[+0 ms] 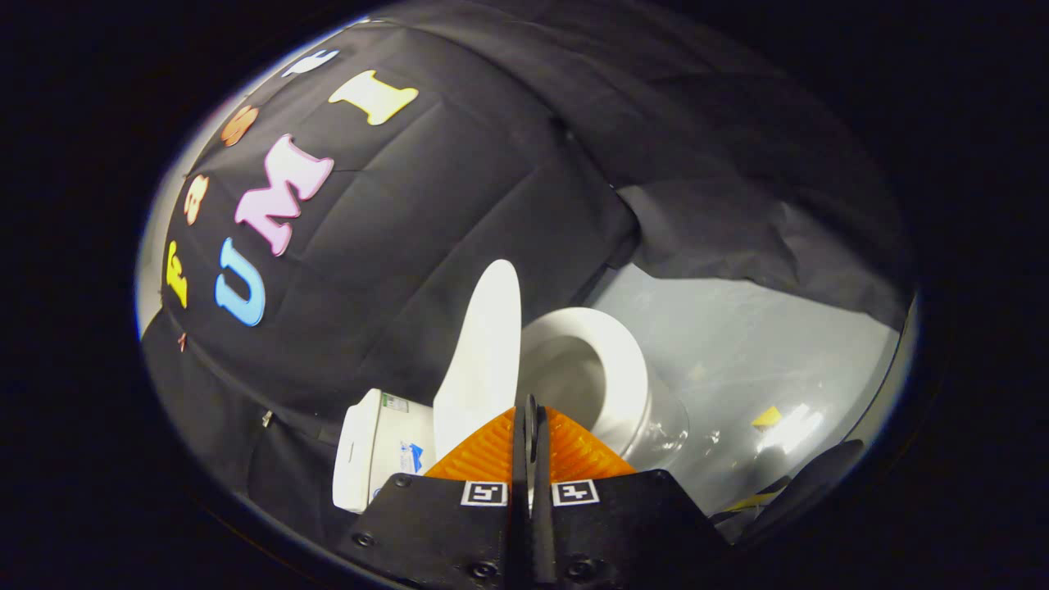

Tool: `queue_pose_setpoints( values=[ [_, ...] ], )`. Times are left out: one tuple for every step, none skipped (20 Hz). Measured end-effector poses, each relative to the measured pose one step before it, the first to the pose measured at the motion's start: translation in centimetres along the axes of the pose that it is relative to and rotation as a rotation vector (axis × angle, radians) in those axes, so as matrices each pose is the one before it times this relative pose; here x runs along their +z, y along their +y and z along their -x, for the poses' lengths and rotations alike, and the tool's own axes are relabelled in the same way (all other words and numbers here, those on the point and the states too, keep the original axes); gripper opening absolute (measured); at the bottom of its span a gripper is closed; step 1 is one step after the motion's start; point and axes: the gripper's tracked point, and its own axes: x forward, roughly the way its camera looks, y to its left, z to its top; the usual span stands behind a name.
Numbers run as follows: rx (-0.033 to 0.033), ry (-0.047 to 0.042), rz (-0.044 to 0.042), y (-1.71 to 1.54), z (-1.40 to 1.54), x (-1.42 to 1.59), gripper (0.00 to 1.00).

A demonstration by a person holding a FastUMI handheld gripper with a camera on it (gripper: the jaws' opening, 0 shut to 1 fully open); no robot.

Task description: Open the toilet lid.

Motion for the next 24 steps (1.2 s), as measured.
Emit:
queue_pose_setpoints(
  values=[
    [0.026,-0.01391,0.03011,2.014,0.582,0.236,0.06],
    [0.02756,-0.0161,0.03656,2.207,0.637,0.035,0.05],
    [0.02609,-0.01295,0.03808,2.212,0.493,0.152,0.06],
    [0.01805,-0.01238,0.03756,1.778,0.392,0.165,0.06],
    [0.00984,-0.00884,0.03711,1.622,0.217,0.18,0.06],
    [0.00103,-0.00493,0.03565,1.332,0.151,0.075,0.06],
    [0.00248,-0.00842,0.03342,1.305,0.192,0.206,0.06],
    [0.00369,-0.01105,0.03318,1.336,0.081,0.21,0.06],
    [0.00591,-0.01421,0.02648,1.316,0.128,0.268,0.06],
    [0.00484,-0.0105,0.02404,1.406,0.079,0.143,0.06],
    [0.00148,-0.00872,0.0239,1.325,-0.118,0.229,0.06],
    [0.00342,-0.00613,0.02493,1.239,0.019,0.042,0.06],
    [0.00753,-0.00776,0.02521,1.313,-0.134,0.044,0.06],
    [0.01116,-0.00542,0.02601,1.544,-0.037,0.187,0.06],
    [0.01248,-0.0082,0.02545,1.462,-0.018,0.248,0.06],
    [0.0084,-0.00868,0.02449,1.302,-0.123,0.294,0.06],
    [0.00682,-0.0065,0.02448,1.139,0.062,0.045,0.06],
    [0.00842,-0.00999,0.02079,1.048,0.039,0.078,0.06],
    [0.00937,-0.00408,0.01838,1.074,-0.089,-0.003,0.06],
    [0.01286,-0.00496,0.01222,1.111,-0.129,0.1,0.06],
    [0.01404,-0.00573,0.01218,1.08,-0.149,0.037,0.06],
    [0.01813,-0.00753,0.01102,1.418,-0.21,0.12,0.06],
    [0.02125,-0.00832,0.00832,1.394,-0.226,0.054,0.06],
    [0.01802,-0.00608,0.00731,1.244,-0.209,-0.046,0.06]
  ],
)
